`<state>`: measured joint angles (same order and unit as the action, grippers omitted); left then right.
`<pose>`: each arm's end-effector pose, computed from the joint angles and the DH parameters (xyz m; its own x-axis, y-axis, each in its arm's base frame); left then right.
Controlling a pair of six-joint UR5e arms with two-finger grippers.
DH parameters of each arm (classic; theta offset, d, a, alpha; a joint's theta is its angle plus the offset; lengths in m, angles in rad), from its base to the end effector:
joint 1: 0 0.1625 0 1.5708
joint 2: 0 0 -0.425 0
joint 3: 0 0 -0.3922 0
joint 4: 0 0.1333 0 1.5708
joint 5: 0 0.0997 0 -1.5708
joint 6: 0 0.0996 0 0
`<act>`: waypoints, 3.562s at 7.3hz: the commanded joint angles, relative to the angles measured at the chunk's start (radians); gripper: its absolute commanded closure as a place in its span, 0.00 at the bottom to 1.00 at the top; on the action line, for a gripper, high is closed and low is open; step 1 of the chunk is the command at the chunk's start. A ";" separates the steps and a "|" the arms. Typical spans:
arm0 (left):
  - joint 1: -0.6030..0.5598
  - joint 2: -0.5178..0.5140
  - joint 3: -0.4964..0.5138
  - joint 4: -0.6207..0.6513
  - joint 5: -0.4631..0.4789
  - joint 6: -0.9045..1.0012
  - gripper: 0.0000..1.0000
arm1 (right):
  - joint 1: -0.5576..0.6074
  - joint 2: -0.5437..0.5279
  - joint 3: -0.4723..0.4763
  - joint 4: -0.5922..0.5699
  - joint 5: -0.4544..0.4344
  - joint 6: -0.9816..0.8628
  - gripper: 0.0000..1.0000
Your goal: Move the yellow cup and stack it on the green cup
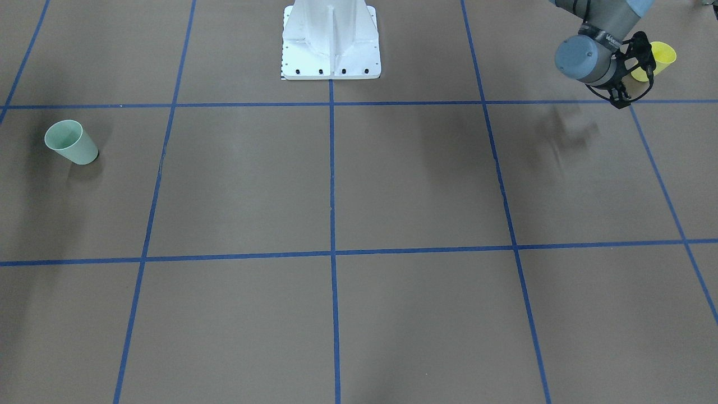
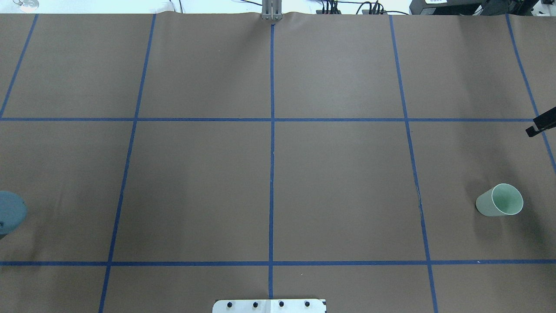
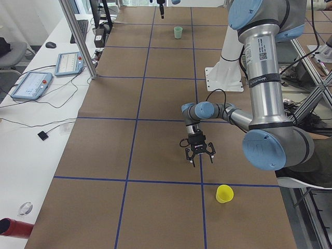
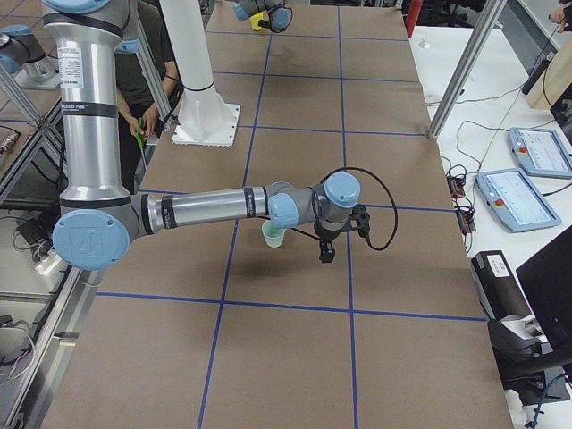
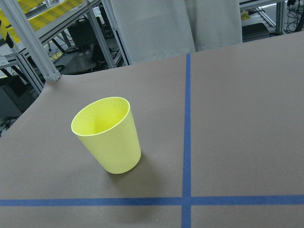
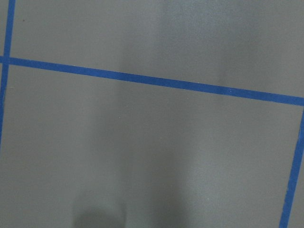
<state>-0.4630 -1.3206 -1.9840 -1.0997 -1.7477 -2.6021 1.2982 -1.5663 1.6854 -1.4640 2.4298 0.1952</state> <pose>0.2588 -0.2586 0.6343 0.0198 -0.9538 0.2997 0.9819 0.0750 0.1740 -0.0797 -0.5001 0.5820 0.6232 -0.1507 0.7674 0.1443 0.9866 0.0766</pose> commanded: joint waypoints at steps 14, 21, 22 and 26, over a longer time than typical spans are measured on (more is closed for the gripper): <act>0.101 0.050 0.263 0.003 -0.082 -0.257 0.01 | -0.023 -0.001 0.007 0.002 -0.001 0.003 0.00; 0.145 0.054 0.298 -0.020 -0.105 -0.308 0.02 | -0.025 0.002 0.010 0.001 0.005 0.006 0.00; 0.152 0.052 0.313 -0.035 -0.105 -0.308 0.07 | -0.025 0.000 0.013 0.001 0.006 0.006 0.00; 0.159 0.107 0.313 -0.045 -0.096 -0.299 0.69 | -0.025 -0.001 0.017 0.001 0.025 0.007 0.00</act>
<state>-0.3044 -1.2403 -1.6687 -1.1415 -1.8484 -2.9068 1.2732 -1.5672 1.7001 -1.4634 2.4445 0.2013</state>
